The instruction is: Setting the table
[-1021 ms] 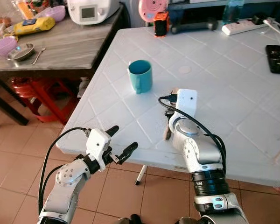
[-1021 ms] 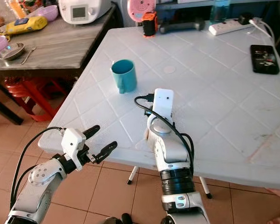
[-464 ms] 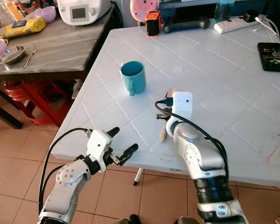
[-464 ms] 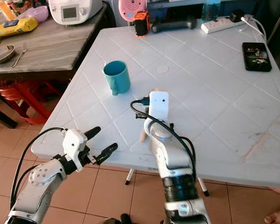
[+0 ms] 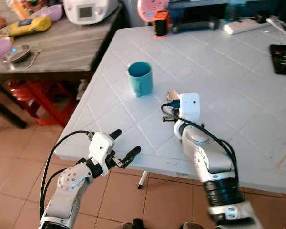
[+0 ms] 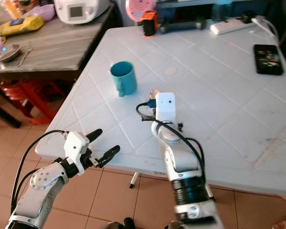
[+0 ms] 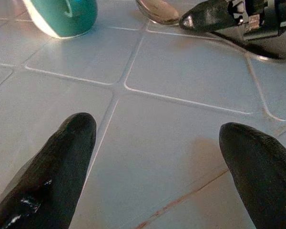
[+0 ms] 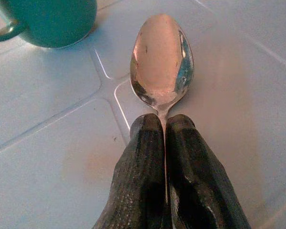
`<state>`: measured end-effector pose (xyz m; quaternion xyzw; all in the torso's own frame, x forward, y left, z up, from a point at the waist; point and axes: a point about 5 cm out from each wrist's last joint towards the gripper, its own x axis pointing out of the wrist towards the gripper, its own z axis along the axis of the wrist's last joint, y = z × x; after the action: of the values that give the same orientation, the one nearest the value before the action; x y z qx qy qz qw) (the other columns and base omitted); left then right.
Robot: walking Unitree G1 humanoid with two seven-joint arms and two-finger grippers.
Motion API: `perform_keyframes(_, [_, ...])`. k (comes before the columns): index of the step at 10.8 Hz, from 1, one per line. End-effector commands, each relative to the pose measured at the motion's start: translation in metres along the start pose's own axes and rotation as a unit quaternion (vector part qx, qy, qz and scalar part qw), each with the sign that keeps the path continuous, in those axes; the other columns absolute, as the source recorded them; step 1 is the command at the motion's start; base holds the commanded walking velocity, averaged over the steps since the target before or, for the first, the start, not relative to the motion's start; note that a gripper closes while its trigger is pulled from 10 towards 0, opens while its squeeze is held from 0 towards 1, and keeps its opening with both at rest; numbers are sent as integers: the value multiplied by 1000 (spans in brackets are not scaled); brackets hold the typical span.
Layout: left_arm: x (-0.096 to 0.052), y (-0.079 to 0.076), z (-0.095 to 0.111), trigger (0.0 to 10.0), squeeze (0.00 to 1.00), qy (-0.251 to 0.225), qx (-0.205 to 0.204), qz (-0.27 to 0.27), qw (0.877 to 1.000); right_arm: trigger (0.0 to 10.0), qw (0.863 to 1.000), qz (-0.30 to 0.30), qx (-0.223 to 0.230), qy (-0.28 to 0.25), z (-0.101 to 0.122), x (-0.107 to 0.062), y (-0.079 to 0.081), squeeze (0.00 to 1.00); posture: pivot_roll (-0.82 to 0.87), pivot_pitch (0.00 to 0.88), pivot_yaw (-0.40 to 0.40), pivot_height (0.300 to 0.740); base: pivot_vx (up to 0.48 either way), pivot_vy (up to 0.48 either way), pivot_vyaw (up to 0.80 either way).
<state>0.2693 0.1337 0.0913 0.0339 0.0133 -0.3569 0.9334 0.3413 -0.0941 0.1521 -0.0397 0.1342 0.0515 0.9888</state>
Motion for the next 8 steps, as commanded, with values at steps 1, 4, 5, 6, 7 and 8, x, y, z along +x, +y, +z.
perform_keyframes(1, [-3, 1, -2, 10000, 0, 9, 7, 8, 1000, 0, 999, 1, -28, 34, -17, 3, 1, 0, -127, 165, 176, 740, 0, 0, 0])
perform_keyframes(4, [-2, 1, -2, 10000, 0, 5, 8, 22, 1000, 4510, 996, 18, -85, -31, -2, 8, -3, 0, -125, 158, 166, 740, 0, 0, 0])
perform_keyframes(5, [1, 4, 3, 10000, 0, -11, 13, 39, 999, 10000, 993, 30, -88, -76, 8, 2, 4, 0, -126, 152, 165, 740, 0, 0, 0])
perform_keyframes(6, [3, 5, 4, 10000, 0, -13, 14, 42, 999, 10000, 991, 26, -90, -96, 10, 0, 6, 0, -128, 149, 165, 740, 0, 0, 0])
perform_keyframes(7, [4, 5, 4, 10000, 0, -13, 16, 45, 999, 10000, 990, 24, -84, -107, 11, -3, 8, 0, -131, 147, 166, 740, 0, 0, 0])
perform_keyframes(8, [4, 5, 4, 10000, 0, -14, 17, 48, 999, 10000, 989, 20, -76, -123, 10, -6, 8, 0, -133, 144, 169, 740, 0, 0, 0])
